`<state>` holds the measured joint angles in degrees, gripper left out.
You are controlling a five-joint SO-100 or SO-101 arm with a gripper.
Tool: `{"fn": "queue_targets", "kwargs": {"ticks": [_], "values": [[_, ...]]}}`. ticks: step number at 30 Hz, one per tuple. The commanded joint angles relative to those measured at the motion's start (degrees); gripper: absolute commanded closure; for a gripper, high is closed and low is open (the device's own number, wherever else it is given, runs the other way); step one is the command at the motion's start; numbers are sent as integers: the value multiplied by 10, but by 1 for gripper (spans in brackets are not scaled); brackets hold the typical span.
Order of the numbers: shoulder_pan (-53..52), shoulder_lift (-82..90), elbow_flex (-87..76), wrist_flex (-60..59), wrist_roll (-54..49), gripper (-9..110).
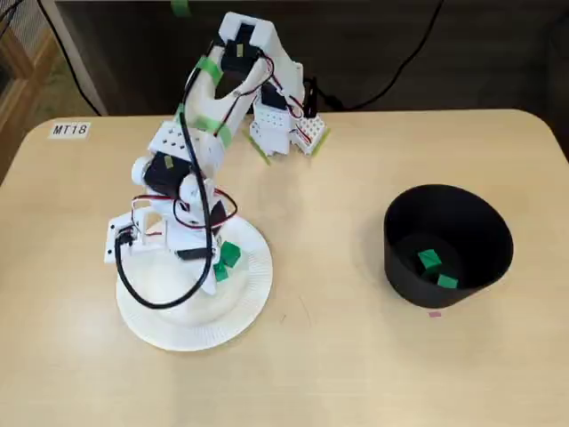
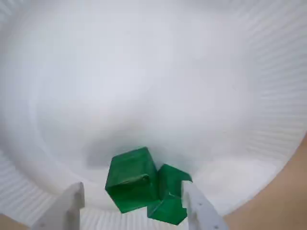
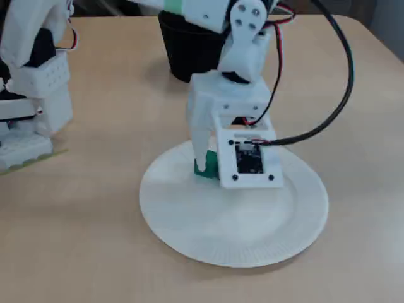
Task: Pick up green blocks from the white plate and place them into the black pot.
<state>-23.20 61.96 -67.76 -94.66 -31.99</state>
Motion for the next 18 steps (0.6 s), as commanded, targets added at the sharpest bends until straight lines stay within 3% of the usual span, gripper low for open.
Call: {"fn": "queue_targets", "kwargs": {"ticks": [1,5,8,18], "values": [[-11,-2,-4,-4,4,74],[-10,-23,2,-3,13,82],[-11,-50,14,-2,40,103],[-19,-47,83,0,44,104]]}}
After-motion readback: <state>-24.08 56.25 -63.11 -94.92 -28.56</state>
